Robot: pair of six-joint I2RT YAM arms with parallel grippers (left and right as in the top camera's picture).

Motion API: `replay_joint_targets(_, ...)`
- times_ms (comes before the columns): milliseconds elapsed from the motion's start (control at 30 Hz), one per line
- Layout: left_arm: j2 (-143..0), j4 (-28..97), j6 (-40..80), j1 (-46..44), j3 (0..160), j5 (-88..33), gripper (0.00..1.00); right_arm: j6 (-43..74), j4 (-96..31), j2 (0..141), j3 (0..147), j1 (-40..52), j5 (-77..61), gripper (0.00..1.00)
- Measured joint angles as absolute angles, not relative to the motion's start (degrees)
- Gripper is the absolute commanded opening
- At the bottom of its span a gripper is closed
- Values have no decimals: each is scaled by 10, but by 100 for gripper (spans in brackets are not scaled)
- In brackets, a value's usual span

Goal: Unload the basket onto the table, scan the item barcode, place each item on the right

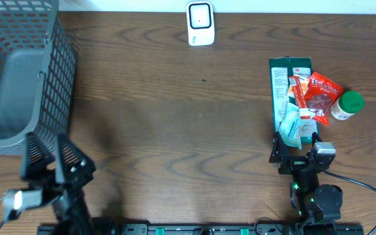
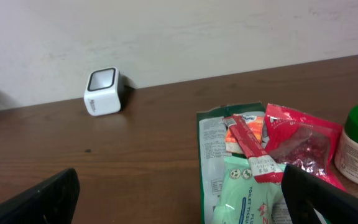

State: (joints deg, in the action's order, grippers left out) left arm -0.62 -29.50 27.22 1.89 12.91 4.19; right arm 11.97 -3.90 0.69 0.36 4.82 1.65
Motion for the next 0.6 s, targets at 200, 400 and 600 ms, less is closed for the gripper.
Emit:
replay_joint_targets(200, -6, -298, 294, 19, 33, 42, 83, 120, -39, 7, 4, 48, 17, 99)
replay_joint_targets(400, -6, -216, 302, 19, 5, 42, 83, 120, -39, 7, 4, 48, 17, 99)
replay_joint_targets(600, -6, -93, 301, 19, 3, 39, 83, 120, -39, 7, 4, 48, 17, 99)
